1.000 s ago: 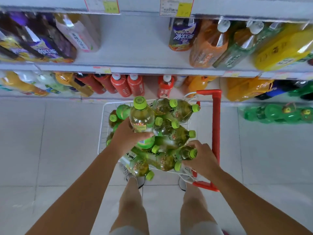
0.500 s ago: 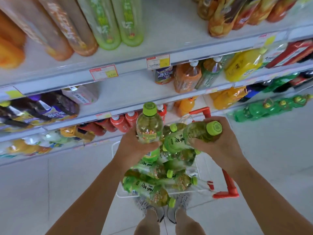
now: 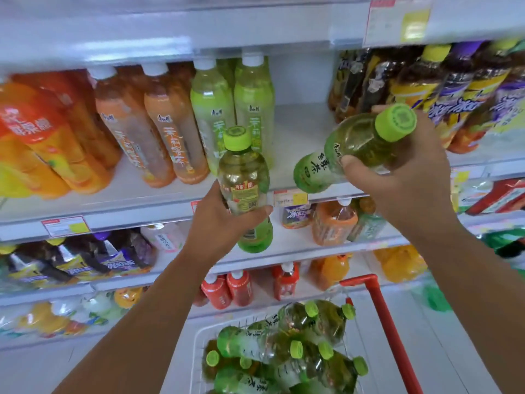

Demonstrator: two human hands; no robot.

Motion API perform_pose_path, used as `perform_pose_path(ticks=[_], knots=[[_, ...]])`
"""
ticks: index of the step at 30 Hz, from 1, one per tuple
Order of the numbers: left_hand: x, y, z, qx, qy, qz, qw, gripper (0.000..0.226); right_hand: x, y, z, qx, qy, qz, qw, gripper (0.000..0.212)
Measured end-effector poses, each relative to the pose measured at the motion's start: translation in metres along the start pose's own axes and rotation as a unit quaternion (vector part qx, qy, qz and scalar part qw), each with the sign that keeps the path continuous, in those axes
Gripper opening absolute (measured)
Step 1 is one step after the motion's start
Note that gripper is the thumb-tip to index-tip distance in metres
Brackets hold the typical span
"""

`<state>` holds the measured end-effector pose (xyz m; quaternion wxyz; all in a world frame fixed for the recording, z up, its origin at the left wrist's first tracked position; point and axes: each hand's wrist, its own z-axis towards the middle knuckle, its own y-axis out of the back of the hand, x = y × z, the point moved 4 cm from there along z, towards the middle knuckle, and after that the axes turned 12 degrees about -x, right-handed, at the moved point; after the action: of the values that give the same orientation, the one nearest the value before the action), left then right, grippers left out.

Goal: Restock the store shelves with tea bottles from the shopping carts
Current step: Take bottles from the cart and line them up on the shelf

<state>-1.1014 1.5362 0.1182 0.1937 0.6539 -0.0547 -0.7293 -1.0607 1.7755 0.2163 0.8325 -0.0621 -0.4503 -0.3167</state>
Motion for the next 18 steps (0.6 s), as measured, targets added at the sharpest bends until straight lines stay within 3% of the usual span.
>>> perform_pose_path(ticks=[5, 12, 18], knots=[[-0.017, -0.012, 0.028, -0.011, -0.078, -0.038, 0.996, 0.055, -0.017, -0.028, 0.044, 0.021, 0.045, -0.02, 0.999, 0.038], [-0.008, -0.022, 0.061, -0.064, -0.15, -0.013, 0.986, 0.03, -0.052, -0.075, 0.081, 0.076, 0.052, 0.005, 0.996, 0.035], [0.007, -0.027, 0.069, -0.097, -0.245, -0.039, 0.964, 0.008, -0.089, -0.114, 0.097, 0.018, 0.055, 0.05, 0.997, 0.065]])
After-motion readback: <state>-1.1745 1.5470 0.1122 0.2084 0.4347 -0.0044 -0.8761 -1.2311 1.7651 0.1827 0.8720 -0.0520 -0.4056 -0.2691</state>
